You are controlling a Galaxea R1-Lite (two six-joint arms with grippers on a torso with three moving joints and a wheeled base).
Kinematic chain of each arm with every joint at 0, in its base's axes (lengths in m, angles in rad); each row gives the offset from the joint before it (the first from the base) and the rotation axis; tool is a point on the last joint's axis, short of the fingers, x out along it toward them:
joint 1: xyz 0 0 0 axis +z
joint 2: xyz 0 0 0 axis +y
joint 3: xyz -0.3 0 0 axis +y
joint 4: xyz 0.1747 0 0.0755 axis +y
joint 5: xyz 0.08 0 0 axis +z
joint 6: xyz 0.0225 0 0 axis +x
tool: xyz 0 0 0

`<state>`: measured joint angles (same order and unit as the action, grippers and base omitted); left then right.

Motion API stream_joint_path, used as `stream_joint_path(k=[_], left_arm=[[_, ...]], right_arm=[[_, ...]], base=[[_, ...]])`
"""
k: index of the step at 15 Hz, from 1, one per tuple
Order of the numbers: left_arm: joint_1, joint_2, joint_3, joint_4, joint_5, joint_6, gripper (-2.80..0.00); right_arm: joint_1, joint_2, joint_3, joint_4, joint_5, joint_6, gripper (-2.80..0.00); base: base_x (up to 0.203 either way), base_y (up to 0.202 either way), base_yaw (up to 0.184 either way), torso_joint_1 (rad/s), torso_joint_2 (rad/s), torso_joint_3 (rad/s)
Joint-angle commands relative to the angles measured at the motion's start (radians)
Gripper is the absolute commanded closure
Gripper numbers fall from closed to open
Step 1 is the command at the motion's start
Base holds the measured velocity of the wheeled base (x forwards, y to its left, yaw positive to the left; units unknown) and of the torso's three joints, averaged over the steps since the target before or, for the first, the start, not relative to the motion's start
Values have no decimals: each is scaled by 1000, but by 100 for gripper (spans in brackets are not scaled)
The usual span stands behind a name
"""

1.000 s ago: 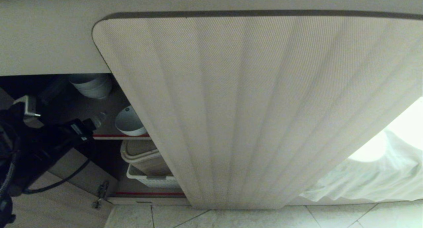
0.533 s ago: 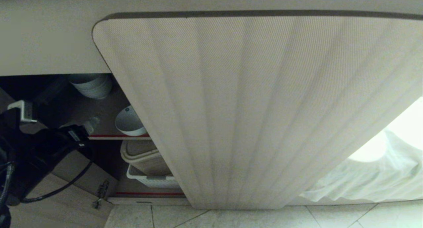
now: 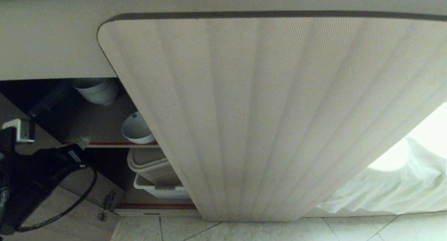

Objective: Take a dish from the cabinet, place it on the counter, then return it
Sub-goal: Close the cabinet door

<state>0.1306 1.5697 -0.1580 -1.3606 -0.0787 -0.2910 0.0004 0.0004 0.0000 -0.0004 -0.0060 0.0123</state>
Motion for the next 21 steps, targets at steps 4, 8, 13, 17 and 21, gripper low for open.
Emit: stream_joint_path(k=[4,8,13,17,21], left_arm=[[-3,-25,34,-15,43,50,0],[-5,-62,50,-11,40,59,0],[-10,-110,151,-9,36,81,0],[-10,-210,158,91,33,85,0],[-9,-281,158,125,34,98,0]], right_arm=[[1,0,0,0,0,0,0],[0,0,0,-1,0,0,0],[1,0,0,-1,0,0,0],[0,0,0,0,0,0,0],[1,0,0,-1,0,0,0]], base=[[0,0,0,0,0,0],[0,0,0,0,0,0],[0,0,0,0,0,0],[0,0,0,0,0,0],[0,0,0,0,0,0]])
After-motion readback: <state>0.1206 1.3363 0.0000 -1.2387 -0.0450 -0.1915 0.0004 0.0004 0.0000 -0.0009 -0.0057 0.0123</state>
